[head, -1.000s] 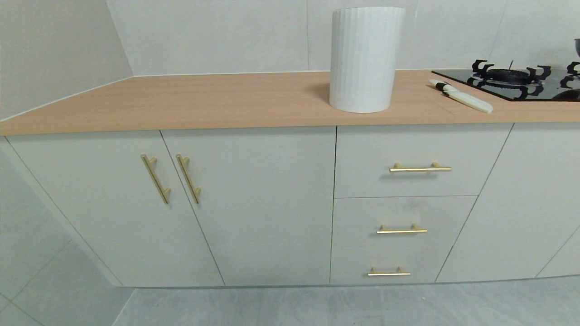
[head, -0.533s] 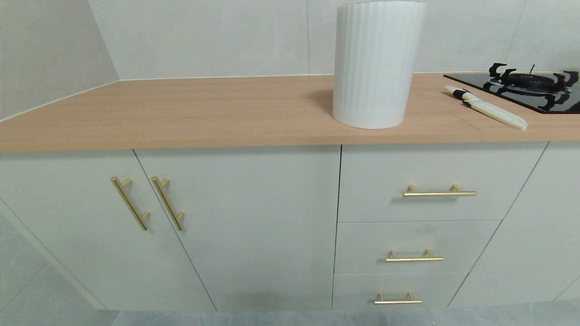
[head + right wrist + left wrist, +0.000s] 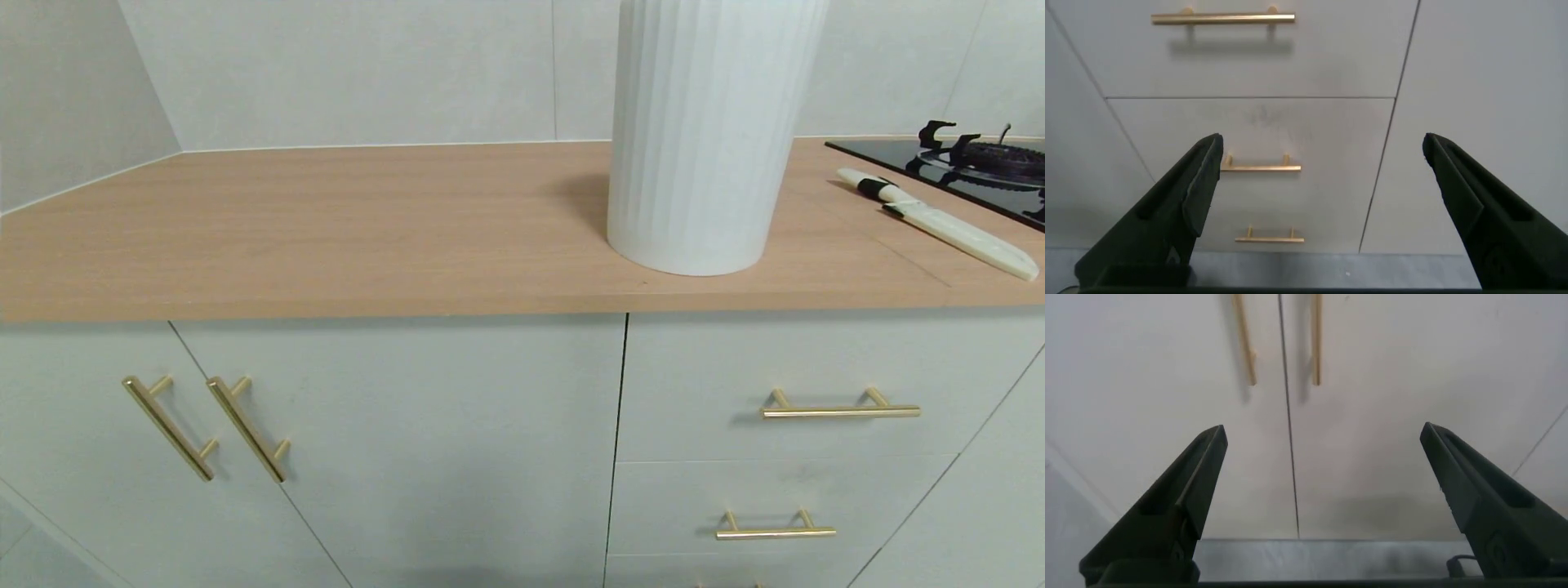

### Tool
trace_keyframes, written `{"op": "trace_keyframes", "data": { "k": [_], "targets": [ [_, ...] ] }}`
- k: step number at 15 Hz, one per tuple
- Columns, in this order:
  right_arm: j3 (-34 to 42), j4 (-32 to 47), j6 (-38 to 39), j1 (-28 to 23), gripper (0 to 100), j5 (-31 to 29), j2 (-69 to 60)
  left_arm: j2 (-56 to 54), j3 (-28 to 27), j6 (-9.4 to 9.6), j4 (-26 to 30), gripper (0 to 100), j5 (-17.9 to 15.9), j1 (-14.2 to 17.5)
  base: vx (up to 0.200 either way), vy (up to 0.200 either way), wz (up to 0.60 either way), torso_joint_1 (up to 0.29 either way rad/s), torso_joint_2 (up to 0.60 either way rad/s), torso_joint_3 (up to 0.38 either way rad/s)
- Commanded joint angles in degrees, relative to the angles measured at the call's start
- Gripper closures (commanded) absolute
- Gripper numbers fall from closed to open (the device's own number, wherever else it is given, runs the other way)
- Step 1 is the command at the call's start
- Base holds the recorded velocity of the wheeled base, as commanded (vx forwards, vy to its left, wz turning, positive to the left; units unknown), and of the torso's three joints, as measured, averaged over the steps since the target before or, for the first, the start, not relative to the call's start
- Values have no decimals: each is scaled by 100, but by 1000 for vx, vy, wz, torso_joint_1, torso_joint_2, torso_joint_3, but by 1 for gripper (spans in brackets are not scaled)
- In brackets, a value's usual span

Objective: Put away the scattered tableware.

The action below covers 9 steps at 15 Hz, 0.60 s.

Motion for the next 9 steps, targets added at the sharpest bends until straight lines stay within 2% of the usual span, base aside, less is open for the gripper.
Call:
{"op": "trace_keyframes", "data": {
  "k": [1, 7, 9],
  "targets": [
    [-4, -1, 6, 2, 0, 4, 7, 9, 0, 2, -1, 0, 4, 0, 0, 0, 0, 0, 0, 0],
    [-4, -1, 15, 2, 0, 4, 7, 0, 0, 19, -1, 0, 4, 0, 0, 0, 0, 0, 0, 0],
    [-4, -1, 15, 2, 0, 4, 7, 0, 0, 19, -1, 0, 4, 0, 0, -200, 0, 0, 5, -2]
  ]
}}
